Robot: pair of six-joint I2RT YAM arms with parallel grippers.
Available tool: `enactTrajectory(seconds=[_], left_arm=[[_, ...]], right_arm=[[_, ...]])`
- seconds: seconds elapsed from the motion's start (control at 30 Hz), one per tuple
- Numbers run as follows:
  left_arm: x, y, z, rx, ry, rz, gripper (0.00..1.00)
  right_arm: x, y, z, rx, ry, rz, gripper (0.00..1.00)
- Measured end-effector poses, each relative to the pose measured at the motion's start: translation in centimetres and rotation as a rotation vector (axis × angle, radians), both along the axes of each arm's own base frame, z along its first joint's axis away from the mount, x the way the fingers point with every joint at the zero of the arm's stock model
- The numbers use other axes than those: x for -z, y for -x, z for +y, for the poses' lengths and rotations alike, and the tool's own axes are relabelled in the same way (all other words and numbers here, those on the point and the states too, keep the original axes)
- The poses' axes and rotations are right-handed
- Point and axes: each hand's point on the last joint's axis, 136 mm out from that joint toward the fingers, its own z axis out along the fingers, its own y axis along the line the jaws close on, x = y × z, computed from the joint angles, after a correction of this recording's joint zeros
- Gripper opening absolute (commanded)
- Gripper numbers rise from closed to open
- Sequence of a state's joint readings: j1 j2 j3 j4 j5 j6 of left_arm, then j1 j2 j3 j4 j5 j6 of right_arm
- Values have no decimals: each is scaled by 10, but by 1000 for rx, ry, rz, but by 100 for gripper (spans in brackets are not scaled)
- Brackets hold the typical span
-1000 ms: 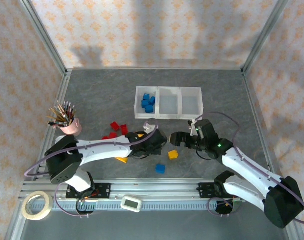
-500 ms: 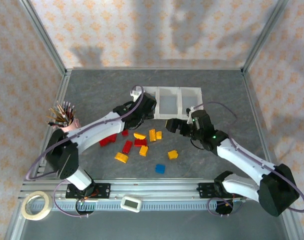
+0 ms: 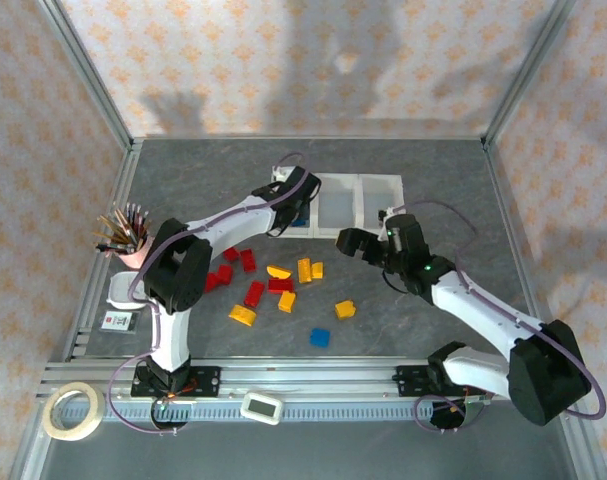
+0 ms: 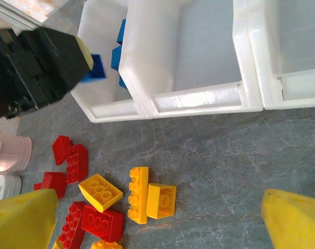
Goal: Sort the legos into containers by color
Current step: Place the lego in the container, then pick up the lego from the middle-left of the table.
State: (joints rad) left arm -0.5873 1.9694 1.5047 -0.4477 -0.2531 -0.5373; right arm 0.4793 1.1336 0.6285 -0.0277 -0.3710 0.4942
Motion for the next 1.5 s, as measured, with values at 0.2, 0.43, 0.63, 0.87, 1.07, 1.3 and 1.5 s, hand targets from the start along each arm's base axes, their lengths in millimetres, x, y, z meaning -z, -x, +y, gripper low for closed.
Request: enactTrajectory(seconds=[0.2, 0.43, 0.63, 0.87, 1.07, 1.3, 1.5], left_arm=[[3, 2, 4, 4, -36, 15, 49], [-15, 6, 1, 16, -11, -5, 49], [-52, 42, -11, 89, 82, -38, 48], [-55, 103, -36, 186, 161, -9, 49], [-41, 159, -63, 244, 229, 55, 51], [-12, 221, -85, 270, 285, 159, 62], [2, 261, -105, 292, 311, 228, 70]], right_arm=[[0, -1, -1, 0, -7, 3, 100], [-6, -4, -7, 7, 0, -7, 100], [-10, 0, -11, -6, 27, 3, 100], [-11, 18, -18, -23, 48, 29, 100], [-7, 37, -23, -35, 47, 57, 100], [26, 63, -33, -32, 59, 159, 100], [54, 82, -40, -9, 58, 238, 100]])
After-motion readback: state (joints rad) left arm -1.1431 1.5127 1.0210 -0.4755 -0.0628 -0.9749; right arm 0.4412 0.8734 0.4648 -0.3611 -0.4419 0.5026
